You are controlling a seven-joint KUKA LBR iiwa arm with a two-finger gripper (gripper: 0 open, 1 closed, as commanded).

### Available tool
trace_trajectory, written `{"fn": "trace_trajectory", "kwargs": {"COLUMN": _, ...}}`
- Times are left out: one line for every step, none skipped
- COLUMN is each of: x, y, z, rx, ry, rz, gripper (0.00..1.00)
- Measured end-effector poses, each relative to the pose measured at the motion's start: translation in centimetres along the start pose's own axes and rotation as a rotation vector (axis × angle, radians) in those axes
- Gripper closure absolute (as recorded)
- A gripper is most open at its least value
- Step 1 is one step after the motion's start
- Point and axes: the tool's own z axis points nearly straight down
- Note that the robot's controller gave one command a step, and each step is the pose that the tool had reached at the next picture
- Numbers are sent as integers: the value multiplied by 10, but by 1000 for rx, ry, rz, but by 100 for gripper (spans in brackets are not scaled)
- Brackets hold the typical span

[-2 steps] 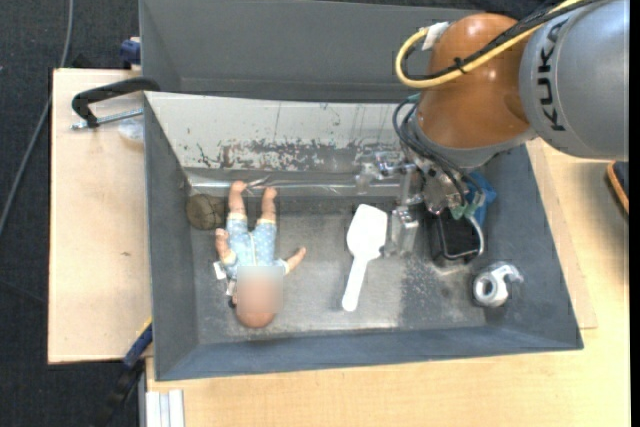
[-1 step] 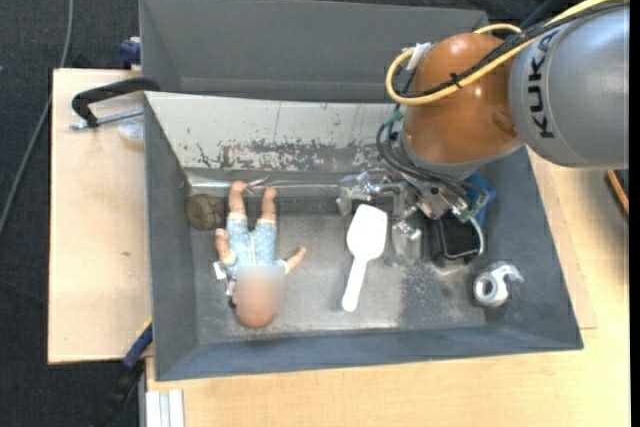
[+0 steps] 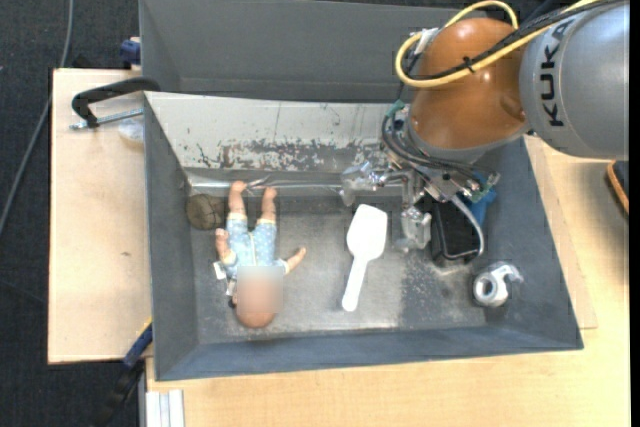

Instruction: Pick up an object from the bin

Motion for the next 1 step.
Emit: {"fn": "trace_trajectory", "kwargs": {"x": -10, "y": 8, "z": 66, "rx": -7, "ry": 6, "rz": -212, "gripper": 0}}
